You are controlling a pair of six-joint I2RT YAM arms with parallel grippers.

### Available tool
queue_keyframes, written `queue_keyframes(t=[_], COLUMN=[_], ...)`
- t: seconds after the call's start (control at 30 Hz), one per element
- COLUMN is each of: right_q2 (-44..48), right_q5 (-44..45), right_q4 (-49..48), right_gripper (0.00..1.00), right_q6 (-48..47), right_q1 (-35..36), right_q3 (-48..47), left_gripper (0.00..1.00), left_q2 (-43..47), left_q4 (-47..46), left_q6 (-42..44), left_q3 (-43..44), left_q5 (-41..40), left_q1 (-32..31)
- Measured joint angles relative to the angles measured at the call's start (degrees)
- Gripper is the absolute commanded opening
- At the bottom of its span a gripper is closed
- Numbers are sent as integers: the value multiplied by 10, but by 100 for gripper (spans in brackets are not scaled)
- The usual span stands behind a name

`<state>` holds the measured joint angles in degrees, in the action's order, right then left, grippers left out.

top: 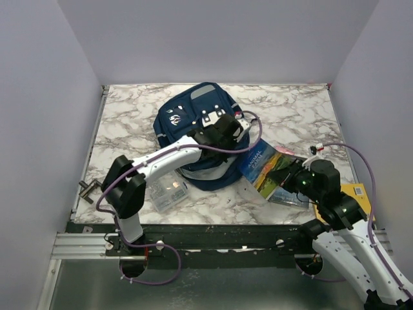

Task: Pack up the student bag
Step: Place the book in the student bag.

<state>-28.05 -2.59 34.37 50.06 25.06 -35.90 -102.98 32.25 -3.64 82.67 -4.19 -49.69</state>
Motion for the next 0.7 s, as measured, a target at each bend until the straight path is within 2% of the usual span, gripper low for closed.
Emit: queue_keyframes(t=[0.17, 0.23, 0.47, 0.7], right_q2=[1, 1, -29, -155], right_q5=[-66, -100, -167, -166], right_q4=[-11, -47, -224, -459], right_gripper=[1, 1, 1, 0], right_q6=[59, 92, 208, 286], right_q1=[0, 0, 0, 0], right_q3=[6, 26, 141, 171], left_gripper=[0, 0, 0, 0], left_q2=[66, 81, 92, 92], left_q4=[12, 19, 57, 101], left_q6=[3, 2, 0, -8], left_q3=[38, 56, 103, 152], left_q5=[9, 24, 72, 129], left_q1=[30, 43, 61, 57])
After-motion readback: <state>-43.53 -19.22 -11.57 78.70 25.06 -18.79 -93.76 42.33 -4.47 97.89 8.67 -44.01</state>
